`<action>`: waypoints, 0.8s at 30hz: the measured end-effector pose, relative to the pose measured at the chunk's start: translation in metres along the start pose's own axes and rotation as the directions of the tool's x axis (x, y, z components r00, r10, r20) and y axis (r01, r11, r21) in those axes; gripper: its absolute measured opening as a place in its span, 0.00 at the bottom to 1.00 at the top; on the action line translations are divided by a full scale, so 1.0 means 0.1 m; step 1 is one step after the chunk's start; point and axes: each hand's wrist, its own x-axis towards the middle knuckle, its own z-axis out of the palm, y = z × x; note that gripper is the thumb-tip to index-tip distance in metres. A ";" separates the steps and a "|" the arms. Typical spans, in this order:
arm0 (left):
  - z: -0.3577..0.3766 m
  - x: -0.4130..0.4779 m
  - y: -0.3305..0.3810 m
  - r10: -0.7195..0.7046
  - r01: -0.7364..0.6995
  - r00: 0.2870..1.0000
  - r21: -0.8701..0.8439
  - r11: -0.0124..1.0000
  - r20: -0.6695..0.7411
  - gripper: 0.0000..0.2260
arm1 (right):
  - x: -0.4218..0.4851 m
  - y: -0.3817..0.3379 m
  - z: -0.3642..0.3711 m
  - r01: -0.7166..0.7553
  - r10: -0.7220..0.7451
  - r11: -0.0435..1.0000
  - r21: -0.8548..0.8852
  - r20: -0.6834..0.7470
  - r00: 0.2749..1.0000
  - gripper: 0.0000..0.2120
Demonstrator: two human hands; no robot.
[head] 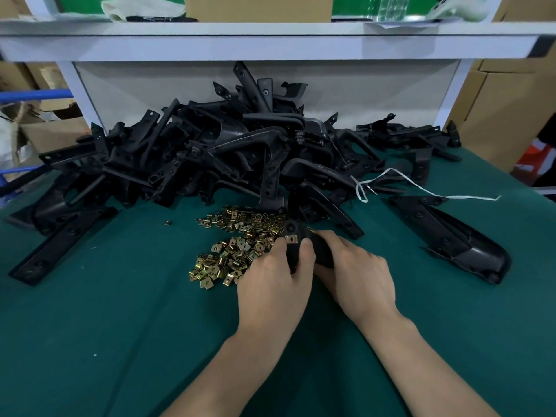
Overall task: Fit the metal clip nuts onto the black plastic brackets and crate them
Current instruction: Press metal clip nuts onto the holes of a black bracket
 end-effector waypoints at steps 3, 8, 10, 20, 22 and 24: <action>-0.14 0.05 -0.03 0.068 -0.070 0.995 -0.028 0.997 -0.079 0.21 | 0.02 0.02 -0.01 -0.087 0.092 0.991 0.101 -0.050 0.994 0.18; -0.28 0.27 -0.41 -0.232 0.149 0.968 0.530 0.835 0.092 0.35 | 0.03 0.07 -0.04 -0.132 0.152 0.984 0.122 -0.177 0.972 0.16; -0.28 0.30 -0.53 -0.313 0.149 0.932 0.593 0.791 0.183 0.39 | 0.04 0.11 -0.06 -0.149 0.168 0.982 0.112 -0.185 0.968 0.16; -0.20 0.36 -0.65 -0.036 -0.075 0.983 0.570 0.819 0.180 0.23 | 0.06 0.14 -0.05 -0.185 0.200 0.977 0.106 -0.149 0.969 0.16; -0.20 0.40 -0.67 -0.001 -0.093 0.985 0.528 0.844 0.175 0.21 | 0.06 0.14 -0.05 -0.184 0.198 0.978 0.102 -0.149 0.969 0.16; -0.20 0.43 -0.70 0.031 -0.099 0.989 0.478 0.873 0.148 0.18 | 0.06 0.14 -0.05 -0.180 0.194 0.979 0.100 -0.155 0.969 0.16</action>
